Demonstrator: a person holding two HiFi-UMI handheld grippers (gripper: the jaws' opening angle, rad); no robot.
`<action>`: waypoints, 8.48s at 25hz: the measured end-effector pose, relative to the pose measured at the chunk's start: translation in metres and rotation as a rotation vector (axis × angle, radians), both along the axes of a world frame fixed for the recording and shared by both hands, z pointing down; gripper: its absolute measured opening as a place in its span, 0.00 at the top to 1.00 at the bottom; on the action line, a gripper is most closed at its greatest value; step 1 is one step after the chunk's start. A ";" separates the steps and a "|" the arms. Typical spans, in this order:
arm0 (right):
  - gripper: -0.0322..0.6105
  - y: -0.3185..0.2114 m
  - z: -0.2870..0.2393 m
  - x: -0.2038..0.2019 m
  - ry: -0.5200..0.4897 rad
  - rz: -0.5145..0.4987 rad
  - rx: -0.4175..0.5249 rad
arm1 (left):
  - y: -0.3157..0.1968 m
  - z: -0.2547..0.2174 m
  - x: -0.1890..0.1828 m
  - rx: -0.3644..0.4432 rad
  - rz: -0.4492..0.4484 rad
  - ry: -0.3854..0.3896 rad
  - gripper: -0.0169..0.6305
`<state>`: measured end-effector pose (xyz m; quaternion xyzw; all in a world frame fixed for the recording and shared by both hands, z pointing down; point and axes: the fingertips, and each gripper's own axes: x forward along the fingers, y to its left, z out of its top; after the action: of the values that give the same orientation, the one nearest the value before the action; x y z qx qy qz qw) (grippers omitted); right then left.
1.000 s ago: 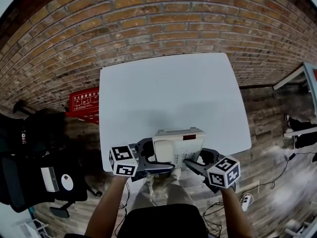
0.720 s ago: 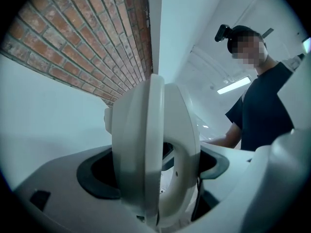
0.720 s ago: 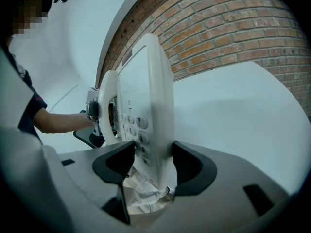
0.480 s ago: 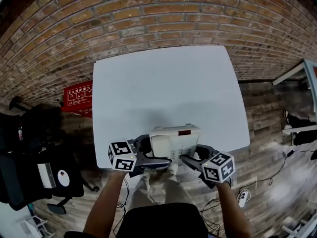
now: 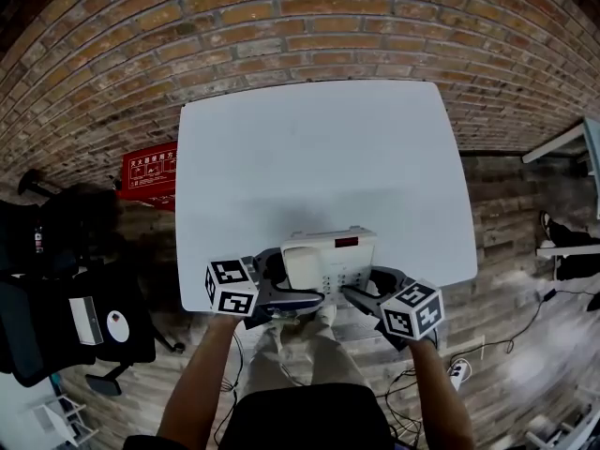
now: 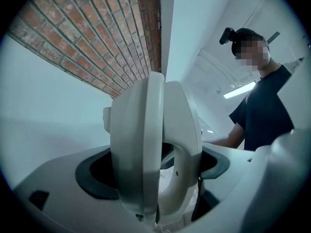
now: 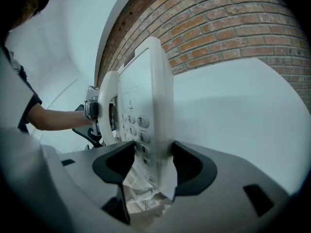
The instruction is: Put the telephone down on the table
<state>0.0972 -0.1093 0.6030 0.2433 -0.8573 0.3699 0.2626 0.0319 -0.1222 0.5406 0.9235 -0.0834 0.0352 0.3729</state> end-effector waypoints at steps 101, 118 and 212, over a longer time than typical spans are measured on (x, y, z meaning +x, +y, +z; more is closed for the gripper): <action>0.59 -0.022 0.047 0.001 -0.014 0.204 -0.227 | -0.044 0.077 0.001 -0.528 -0.028 -0.161 0.16; 0.59 -0.022 0.047 0.002 -0.030 0.226 -0.237 | -0.043 0.084 0.002 -0.509 -0.053 -0.265 0.16; 0.60 -0.023 0.050 0.003 0.030 0.326 -0.277 | -0.051 0.119 -0.011 -0.411 -0.279 -0.813 0.17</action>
<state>0.1003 -0.1324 0.6530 0.3461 -0.7436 0.5179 0.2430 0.0207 -0.1729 0.6592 0.7219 -0.3372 0.3592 0.4860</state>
